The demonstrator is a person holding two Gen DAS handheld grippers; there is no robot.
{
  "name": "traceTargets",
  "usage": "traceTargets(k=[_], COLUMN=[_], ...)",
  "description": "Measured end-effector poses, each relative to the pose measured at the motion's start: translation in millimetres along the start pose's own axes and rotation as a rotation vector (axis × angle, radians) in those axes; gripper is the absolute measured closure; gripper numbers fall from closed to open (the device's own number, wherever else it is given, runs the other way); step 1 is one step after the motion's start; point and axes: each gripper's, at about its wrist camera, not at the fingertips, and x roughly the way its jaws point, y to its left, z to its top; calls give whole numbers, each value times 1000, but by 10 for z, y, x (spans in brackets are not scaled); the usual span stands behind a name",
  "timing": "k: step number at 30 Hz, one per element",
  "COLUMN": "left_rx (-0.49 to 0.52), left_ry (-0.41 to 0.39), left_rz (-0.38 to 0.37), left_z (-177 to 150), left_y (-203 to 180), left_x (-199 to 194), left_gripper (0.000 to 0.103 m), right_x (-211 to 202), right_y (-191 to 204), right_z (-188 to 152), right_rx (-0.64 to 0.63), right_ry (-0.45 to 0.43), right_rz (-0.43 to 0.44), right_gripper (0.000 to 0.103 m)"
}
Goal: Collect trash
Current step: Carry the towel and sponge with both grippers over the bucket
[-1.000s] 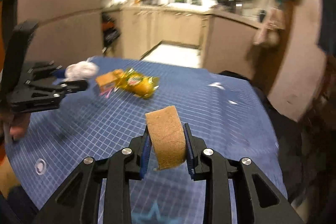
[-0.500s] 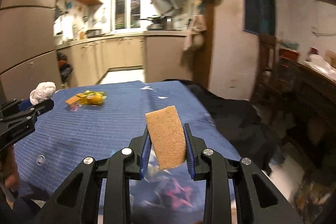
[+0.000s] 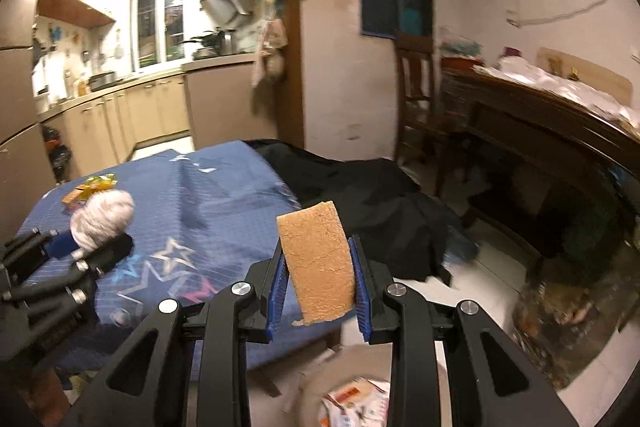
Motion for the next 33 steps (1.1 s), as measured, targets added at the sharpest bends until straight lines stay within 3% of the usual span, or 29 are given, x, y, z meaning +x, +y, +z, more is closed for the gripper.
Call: traceTargets(k=[8, 15, 25, 33], left_rx=[9, 39, 44, 68], left_ry=[105, 188, 372, 469], left_rz=[-133, -170, -220, -236], left_z=[-178, -315, -660, -916], left_y=[-526, -894, -1089, -1236], left_x=[342, 573, 1028, 1259], left_gripper=[62, 62, 62, 62], right_x=[11, 203, 681, 916], right_y=[-745, -1215, -1357, -1333], right_z=[-393, -890, -1355, -1609], right_rx=[86, 142, 172, 177], right_ry=[100, 237, 393, 474], right_rz=[-94, -103, -86, -70], right_gripper=[73, 73, 73, 73])
